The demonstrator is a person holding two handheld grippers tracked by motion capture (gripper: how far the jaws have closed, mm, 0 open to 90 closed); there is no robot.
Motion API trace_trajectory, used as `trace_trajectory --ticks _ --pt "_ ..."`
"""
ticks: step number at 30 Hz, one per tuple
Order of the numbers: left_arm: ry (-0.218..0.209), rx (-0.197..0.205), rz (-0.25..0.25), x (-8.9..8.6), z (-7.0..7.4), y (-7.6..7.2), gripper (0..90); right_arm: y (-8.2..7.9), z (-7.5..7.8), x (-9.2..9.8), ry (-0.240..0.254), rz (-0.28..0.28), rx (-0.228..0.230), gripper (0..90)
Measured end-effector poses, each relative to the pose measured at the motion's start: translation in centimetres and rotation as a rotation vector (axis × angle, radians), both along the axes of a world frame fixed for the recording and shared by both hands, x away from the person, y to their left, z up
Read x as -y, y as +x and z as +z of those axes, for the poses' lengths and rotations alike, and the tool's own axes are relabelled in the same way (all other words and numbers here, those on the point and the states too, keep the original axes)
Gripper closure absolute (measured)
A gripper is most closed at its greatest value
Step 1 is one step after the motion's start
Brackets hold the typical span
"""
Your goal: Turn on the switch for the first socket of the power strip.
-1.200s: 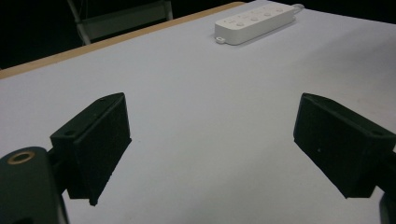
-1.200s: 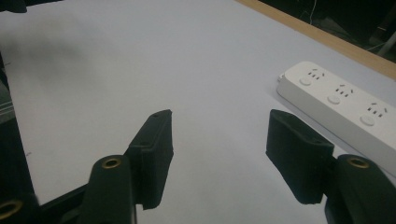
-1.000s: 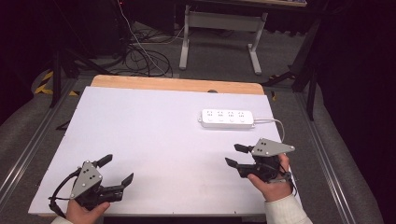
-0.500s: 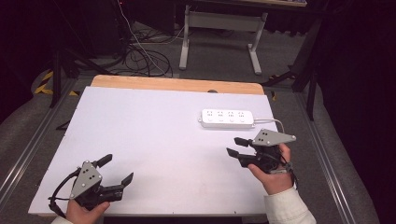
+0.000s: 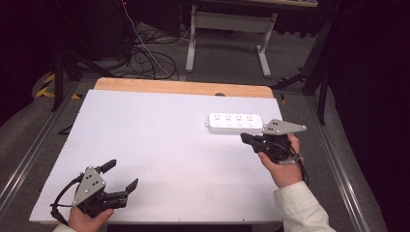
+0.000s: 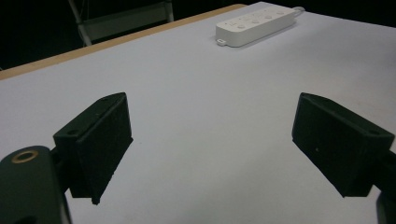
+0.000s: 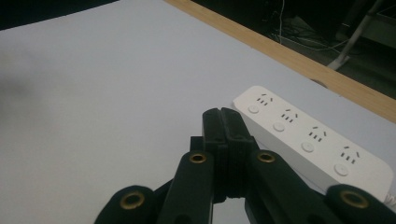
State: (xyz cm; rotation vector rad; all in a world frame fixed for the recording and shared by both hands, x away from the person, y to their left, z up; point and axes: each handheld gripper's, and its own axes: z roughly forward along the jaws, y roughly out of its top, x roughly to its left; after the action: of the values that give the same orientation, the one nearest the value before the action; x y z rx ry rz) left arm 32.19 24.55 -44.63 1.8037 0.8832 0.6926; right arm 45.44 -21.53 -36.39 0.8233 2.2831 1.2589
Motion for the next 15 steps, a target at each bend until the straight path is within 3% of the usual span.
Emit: trace_trajectory --ticks 15 --pt "-0.002 -0.006 0.002 0.1 -0.1 0.2 12.6 4.1 -0.2 1.0 0.0 -0.13 -0.031 90.0"
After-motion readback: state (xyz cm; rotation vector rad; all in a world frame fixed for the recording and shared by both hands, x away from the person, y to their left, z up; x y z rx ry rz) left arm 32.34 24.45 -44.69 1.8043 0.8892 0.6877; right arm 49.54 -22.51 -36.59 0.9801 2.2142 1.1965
